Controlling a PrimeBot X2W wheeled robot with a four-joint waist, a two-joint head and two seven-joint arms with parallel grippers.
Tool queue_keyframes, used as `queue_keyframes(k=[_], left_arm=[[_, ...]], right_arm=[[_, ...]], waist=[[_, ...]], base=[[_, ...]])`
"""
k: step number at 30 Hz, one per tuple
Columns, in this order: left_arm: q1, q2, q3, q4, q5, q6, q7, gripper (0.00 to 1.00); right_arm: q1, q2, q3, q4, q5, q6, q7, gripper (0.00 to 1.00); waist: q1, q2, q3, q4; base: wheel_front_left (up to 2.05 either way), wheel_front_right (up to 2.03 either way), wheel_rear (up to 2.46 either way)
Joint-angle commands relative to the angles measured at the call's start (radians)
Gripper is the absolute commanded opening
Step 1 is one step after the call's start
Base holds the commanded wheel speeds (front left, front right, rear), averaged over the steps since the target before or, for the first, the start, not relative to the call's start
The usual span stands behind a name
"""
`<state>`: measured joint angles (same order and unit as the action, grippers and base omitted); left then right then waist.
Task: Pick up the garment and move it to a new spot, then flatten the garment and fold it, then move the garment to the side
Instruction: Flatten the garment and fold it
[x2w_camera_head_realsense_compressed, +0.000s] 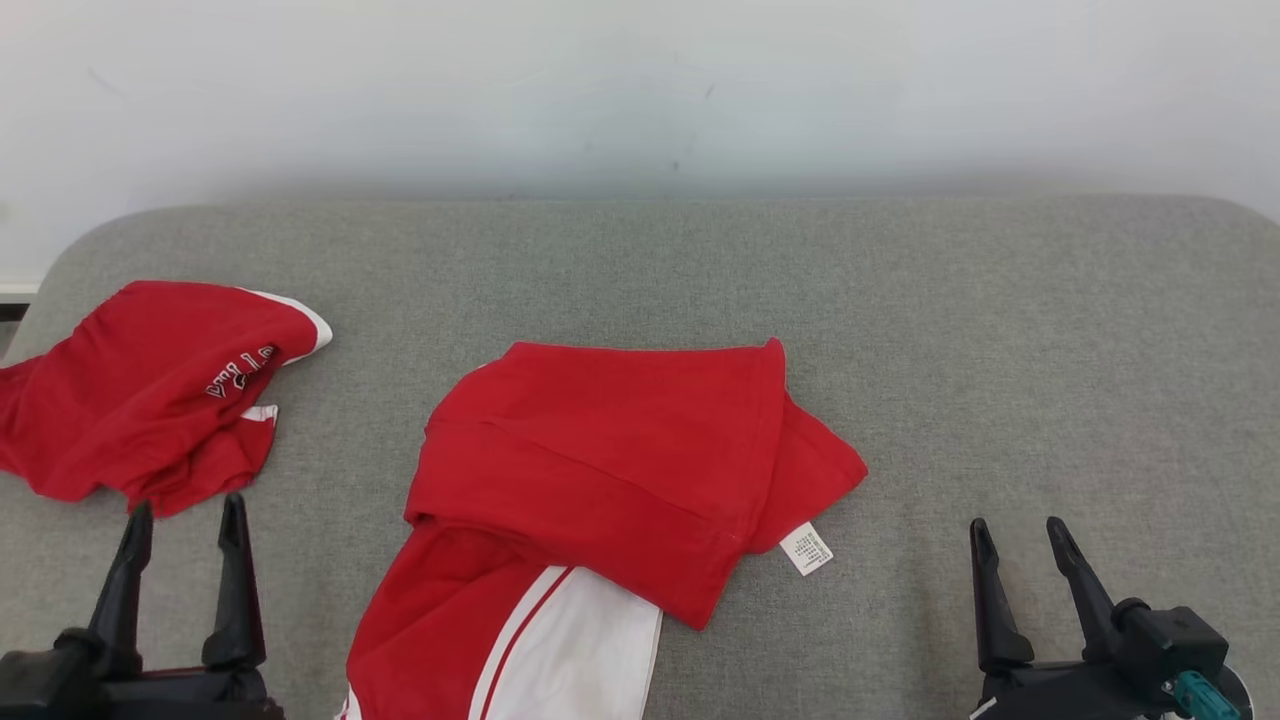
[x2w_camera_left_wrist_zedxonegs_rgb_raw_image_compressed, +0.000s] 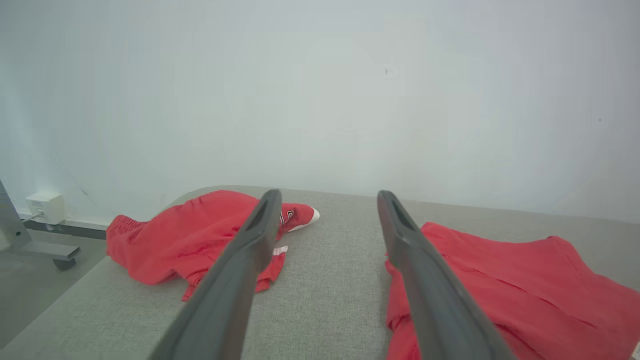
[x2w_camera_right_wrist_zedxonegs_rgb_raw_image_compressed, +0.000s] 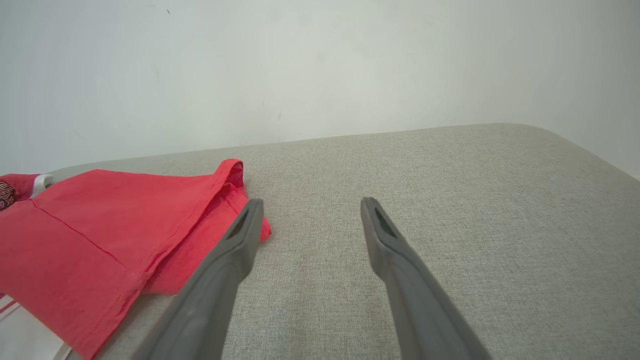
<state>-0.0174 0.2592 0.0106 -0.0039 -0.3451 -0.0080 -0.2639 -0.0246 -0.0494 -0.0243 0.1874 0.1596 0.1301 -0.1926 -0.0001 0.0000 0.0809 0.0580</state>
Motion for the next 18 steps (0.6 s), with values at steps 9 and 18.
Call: queue_keyframes(k=[9,18], left_arm=[[0.046,-0.081,0.068,0.029,0.090,-0.053,-0.001,1.00],[0.016,-0.124,0.079,0.057,0.120,-0.083,-0.001,1.00]], right_arm=[[0.028,-0.001,0.012,-0.008,-0.019,0.001,0.015,1.00],[-0.030,-0.002,0.164,0.032,-0.003,0.001,0.045,1.00]], waist=[[0.0001,0.0000,-0.039,0.011],[0.0001,0.0000,-0.035,0.047]], base=[[0.00,0.00,0.00],[0.00,0.00,0.00]])
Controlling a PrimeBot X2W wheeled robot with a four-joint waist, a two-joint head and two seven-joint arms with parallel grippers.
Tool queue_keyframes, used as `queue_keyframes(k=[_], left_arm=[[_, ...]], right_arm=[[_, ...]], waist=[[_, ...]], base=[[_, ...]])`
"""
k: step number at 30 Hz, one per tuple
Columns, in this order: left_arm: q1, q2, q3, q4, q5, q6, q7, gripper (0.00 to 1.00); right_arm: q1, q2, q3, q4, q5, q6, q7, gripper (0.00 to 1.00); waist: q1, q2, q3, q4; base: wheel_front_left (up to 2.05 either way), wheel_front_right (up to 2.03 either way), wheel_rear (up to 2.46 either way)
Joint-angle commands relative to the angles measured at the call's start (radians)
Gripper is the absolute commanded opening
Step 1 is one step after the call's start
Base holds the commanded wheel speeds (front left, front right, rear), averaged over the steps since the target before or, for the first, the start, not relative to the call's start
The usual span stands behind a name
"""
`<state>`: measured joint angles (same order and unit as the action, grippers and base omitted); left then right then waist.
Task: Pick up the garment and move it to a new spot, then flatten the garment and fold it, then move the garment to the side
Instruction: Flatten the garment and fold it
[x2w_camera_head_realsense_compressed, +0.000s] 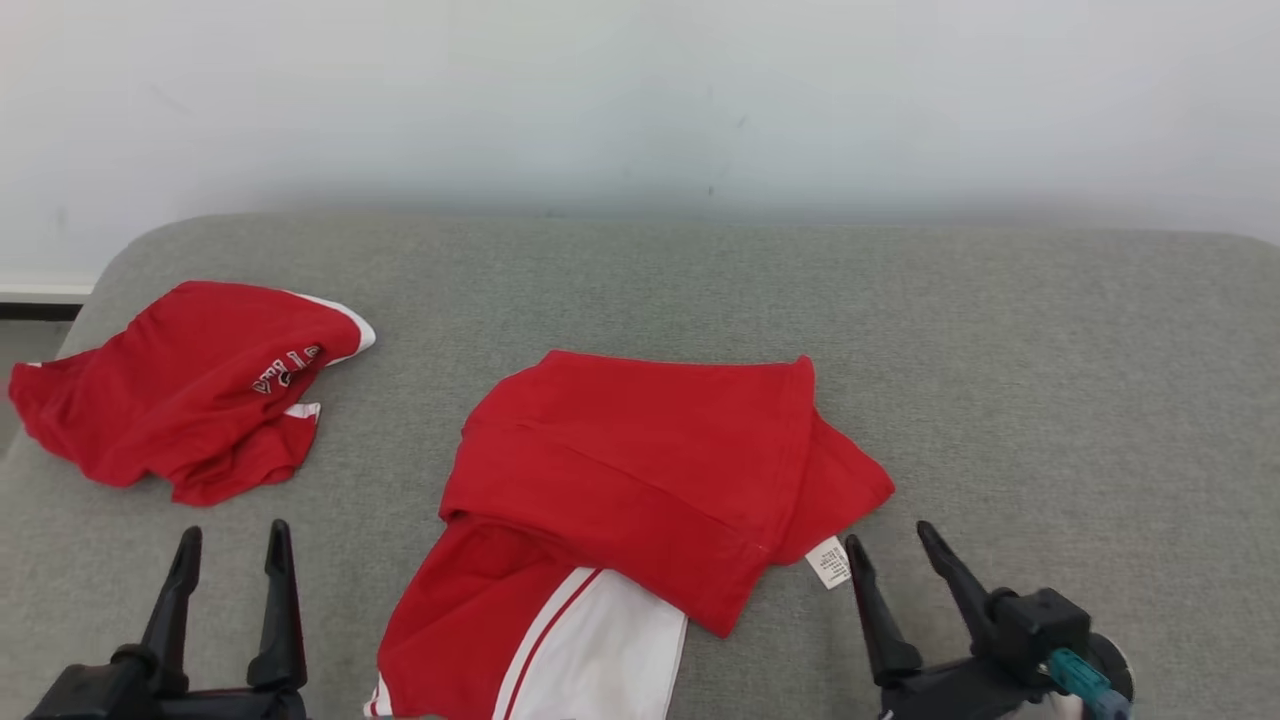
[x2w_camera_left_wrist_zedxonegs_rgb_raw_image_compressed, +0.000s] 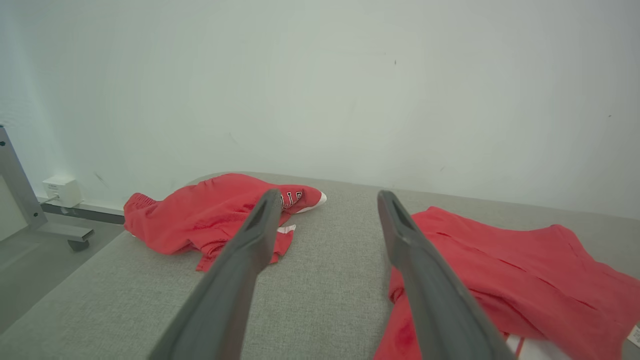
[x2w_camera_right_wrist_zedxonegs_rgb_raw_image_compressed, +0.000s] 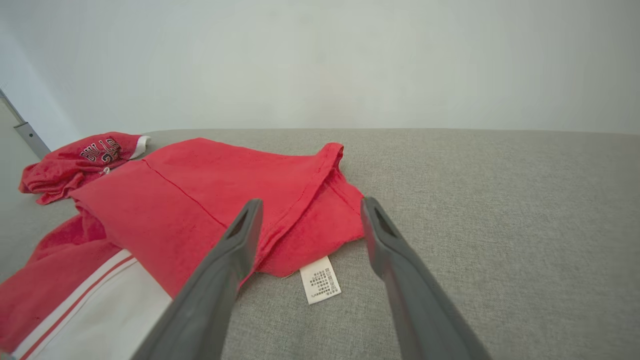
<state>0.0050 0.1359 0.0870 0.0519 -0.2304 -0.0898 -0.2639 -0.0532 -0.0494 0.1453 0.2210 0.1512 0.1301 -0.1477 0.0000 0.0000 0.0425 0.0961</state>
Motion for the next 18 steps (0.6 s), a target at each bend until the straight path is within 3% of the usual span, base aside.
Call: queue_keyframes(k=[1,7,18], left_arm=[[-0.009,-0.006,0.001,0.005,0.007,-0.006,-0.001,1.00],[-0.026,-0.028,-0.007,0.031,0.017,-0.023,-0.001,1.00],[-0.058,-0.046,-0.037,0.079,0.023,-0.039,-0.001,1.00]], right_arm=[[-0.015,-0.002,0.012,0.012,0.010,0.001,0.003,1.00],[-0.087,-0.002,0.077,0.130,0.044,0.001,0.010,1.00],[-0.210,-0.002,0.101,0.431,0.105,0.001,-0.053,1.00]], waist=[[0.0000,0.0000,0.005,0.017],[0.0000,0.0000,0.016,0.067],[0.0000,0.0000,0.037,0.154]], base=[[0.00,0.00,0.00],[0.00,0.00,0.00],[0.00,0.00,0.00]])
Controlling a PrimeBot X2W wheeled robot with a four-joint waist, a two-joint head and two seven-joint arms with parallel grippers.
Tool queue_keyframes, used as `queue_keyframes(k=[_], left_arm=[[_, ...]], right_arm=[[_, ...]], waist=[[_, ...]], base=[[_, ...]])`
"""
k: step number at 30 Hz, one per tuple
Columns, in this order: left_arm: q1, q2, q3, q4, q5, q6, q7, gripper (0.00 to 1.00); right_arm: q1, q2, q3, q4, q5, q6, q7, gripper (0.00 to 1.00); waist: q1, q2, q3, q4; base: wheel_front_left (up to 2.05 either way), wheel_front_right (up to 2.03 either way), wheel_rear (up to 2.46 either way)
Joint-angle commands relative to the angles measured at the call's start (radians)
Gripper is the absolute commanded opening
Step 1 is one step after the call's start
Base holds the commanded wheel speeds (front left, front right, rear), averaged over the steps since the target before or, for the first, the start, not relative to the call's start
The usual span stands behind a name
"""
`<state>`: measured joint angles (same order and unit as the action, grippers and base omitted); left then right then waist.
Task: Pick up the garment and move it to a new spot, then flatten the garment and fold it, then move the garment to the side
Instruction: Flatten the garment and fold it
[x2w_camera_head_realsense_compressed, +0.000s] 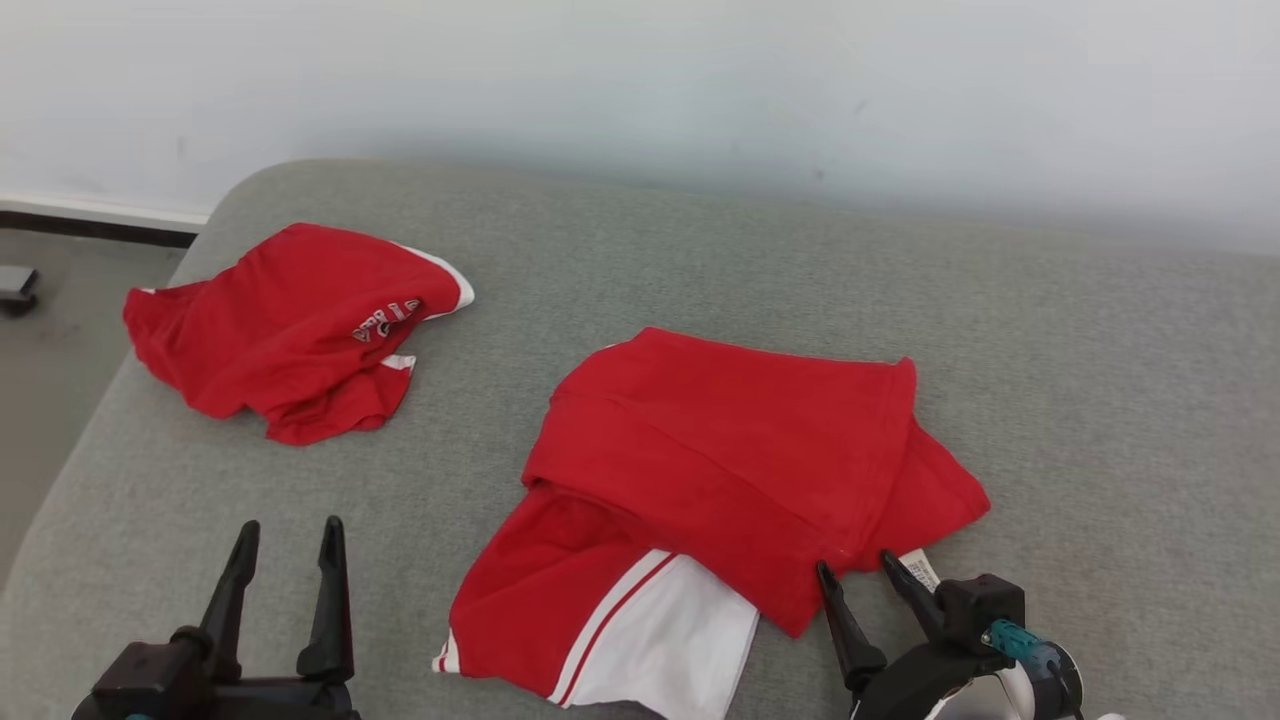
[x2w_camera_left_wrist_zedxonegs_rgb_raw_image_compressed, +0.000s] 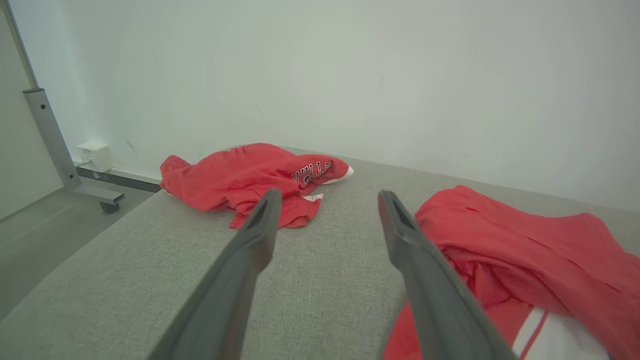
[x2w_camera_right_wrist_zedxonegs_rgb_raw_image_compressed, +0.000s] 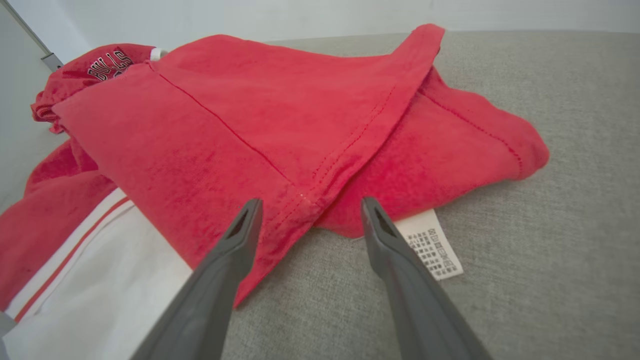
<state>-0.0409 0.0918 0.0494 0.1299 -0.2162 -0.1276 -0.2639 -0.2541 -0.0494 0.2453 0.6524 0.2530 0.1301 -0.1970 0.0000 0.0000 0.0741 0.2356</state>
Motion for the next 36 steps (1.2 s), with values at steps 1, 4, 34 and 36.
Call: queue_keyframes(k=[1,4,34,36], left_arm=[[-0.015,-0.002,-0.004,0.004,0.008,-0.001,-0.001,1.00],[-0.018,-0.004,-0.015,0.010,0.009,-0.002,-0.001,1.00],[0.035,-0.006,-0.045,0.055,0.008,-0.002,-0.001,1.00],[0.035,-0.008,-0.047,0.058,0.008,-0.002,-0.001,1.00]], right_arm=[[-0.017,-0.002,0.001,0.020,0.009,0.001,-0.012,1.00],[-0.040,-0.002,0.007,0.074,0.034,0.001,-0.032,1.00],[-0.079,-0.122,-0.199,-0.392,-0.050,0.001,-0.015,0.00],[-0.093,-0.152,-0.223,-0.461,-0.059,0.001,0.022,0.00]], waist=[[0.0000,0.0000,0.006,0.020],[0.0000,0.0000,0.007,0.033],[0.0000,0.0000,-0.068,-0.130],[0.0000,0.0000,-0.070,-0.135]], base=[[0.00,0.00,0.00],[0.00,0.00,0.00],[0.00,0.00,0.00],[0.00,0.00,0.00]])
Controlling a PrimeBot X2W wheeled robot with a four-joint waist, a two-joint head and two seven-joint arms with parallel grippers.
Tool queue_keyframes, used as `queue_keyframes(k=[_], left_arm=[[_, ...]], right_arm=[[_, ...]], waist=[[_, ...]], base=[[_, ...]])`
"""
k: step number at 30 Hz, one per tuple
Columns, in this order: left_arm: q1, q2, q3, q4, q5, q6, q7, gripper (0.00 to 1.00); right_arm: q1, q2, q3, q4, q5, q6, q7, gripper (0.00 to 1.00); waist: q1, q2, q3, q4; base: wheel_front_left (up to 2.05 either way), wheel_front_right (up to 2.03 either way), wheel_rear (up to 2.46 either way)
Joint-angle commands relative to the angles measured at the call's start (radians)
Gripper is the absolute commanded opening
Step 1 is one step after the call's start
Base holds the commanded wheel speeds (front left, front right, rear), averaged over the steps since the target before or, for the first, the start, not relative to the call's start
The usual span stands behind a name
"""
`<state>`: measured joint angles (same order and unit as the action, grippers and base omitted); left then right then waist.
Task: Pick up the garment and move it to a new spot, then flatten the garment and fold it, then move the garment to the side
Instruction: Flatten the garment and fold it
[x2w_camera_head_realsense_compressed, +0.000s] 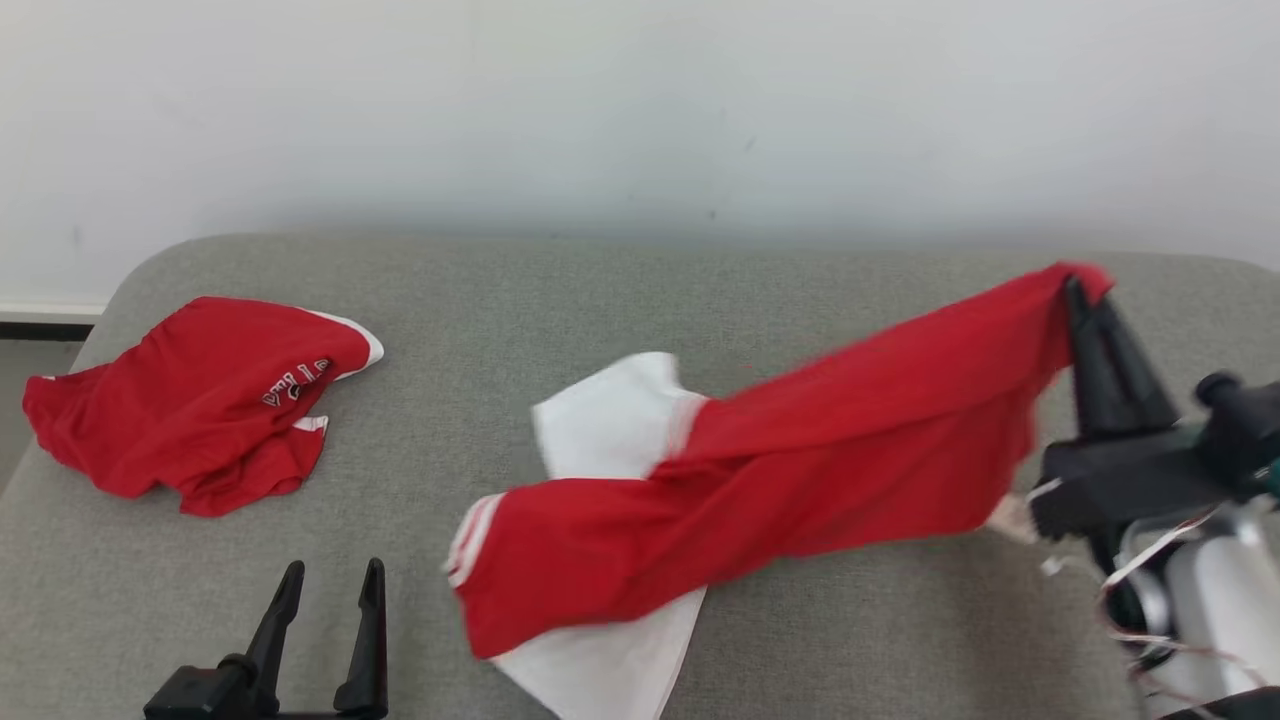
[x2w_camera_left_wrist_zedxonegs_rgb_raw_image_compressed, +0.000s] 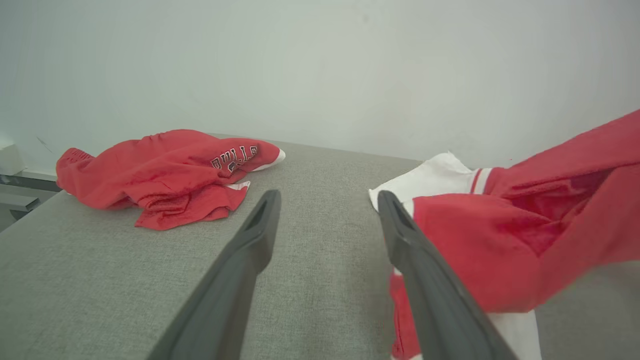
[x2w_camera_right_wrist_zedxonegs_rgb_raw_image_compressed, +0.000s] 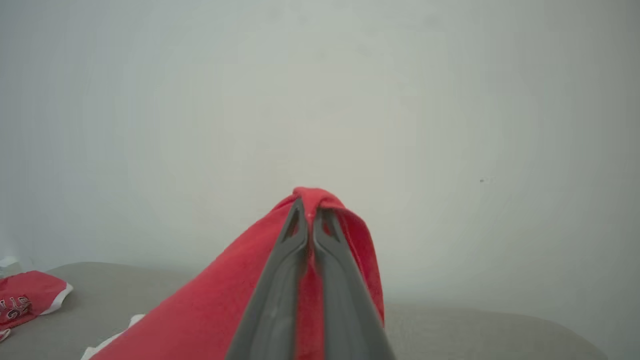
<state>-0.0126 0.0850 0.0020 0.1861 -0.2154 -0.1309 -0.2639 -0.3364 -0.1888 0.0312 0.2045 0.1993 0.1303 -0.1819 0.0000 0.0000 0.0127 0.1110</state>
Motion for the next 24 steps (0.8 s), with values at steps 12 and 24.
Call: queue_keyframes(k=[12,24], left_arm=[[-0.016,-0.017,-0.015,0.020,-0.013,0.001,-0.001,1.00],[-0.087,-0.023,-0.047,0.031,-0.049,0.001,0.000,1.00]], right_arm=[[-0.013,-0.040,-0.040,-0.232,0.016,0.001,0.185,0.00],[-0.290,-0.034,0.021,0.034,-0.022,0.001,0.210,0.00]], waist=[[0.0000,0.0000,0.028,0.027],[0.0000,0.0000,0.129,0.132]], base=[[0.00,0.00,0.00],[0.00,0.00,0.00]])
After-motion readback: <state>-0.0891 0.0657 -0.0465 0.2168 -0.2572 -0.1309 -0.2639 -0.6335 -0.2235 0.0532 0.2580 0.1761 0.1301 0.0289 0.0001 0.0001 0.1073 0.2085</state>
